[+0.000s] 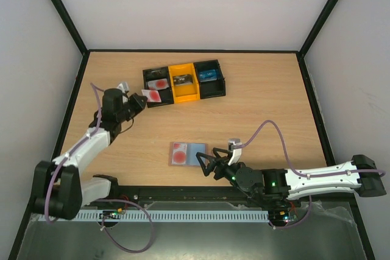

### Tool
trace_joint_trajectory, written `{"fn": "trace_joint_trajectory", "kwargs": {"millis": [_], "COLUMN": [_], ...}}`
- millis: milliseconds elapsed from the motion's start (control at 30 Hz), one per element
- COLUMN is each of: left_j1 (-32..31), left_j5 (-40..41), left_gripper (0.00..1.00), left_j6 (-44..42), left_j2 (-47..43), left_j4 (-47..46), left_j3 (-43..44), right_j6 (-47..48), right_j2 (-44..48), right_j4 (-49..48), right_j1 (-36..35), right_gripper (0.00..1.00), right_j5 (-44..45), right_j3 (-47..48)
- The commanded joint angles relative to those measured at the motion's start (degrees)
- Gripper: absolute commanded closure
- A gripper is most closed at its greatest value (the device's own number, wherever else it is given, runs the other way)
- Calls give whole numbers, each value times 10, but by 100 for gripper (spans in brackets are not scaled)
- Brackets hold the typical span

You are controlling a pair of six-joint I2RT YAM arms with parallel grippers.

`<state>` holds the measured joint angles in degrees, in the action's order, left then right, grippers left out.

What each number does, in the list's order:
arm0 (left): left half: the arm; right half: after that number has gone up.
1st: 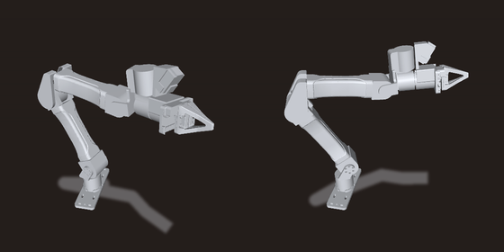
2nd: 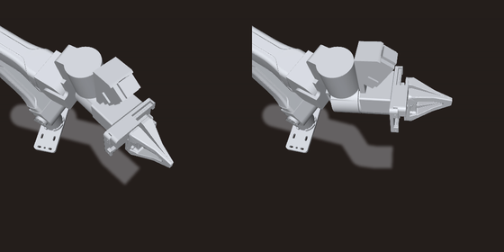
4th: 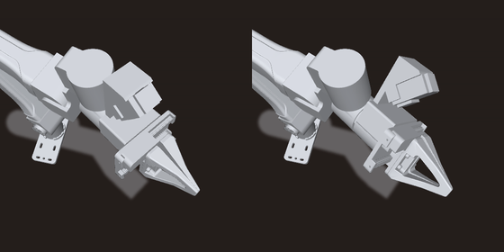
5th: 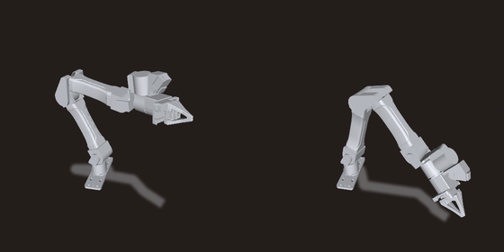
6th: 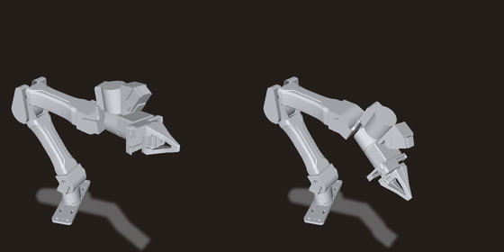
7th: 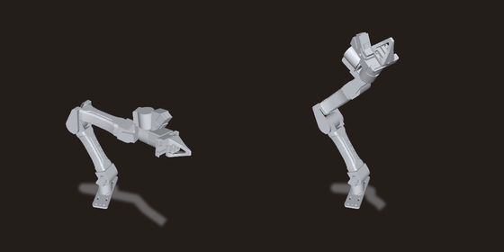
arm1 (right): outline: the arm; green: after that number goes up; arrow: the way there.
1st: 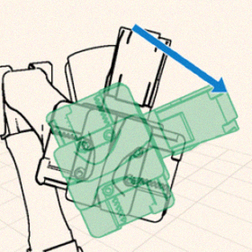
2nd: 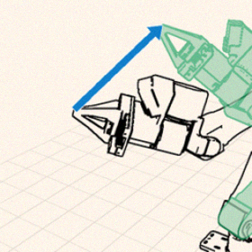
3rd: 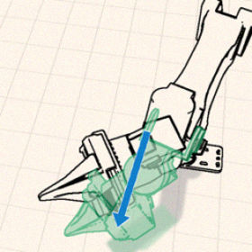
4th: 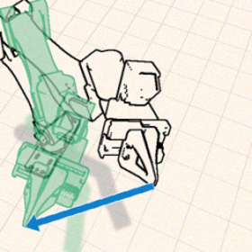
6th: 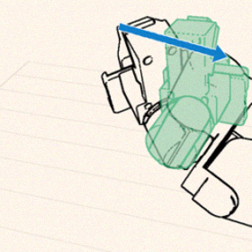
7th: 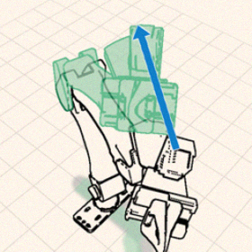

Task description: Take the credit cards out of the card holder

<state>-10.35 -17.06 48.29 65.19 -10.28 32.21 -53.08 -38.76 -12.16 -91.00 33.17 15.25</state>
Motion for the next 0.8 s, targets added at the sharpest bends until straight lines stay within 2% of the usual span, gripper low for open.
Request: {"fn": "trace_joint_trajectory", "kwargs": {"millis": [0, 400, 767], "left_j1": [21, 28, 28], "left_j5": [-7, 9, 29], "left_gripper": [97, 97, 97], "left_j6": [-35, -58, -75], "left_j2": [76, 241, 326], "left_j4": [-25, -25, 22], "left_j3": [60, 185, 270], "right_j6": [15, 62, 28], "right_j2": [-4, -44, -54], "right_j4": [13, 4, -12], "right_j1": [-5, -4, -3], "right_gripper": [2, 2, 2], "right_j5": [16, 30, 59], "right_j3": [13, 53, 40]}}
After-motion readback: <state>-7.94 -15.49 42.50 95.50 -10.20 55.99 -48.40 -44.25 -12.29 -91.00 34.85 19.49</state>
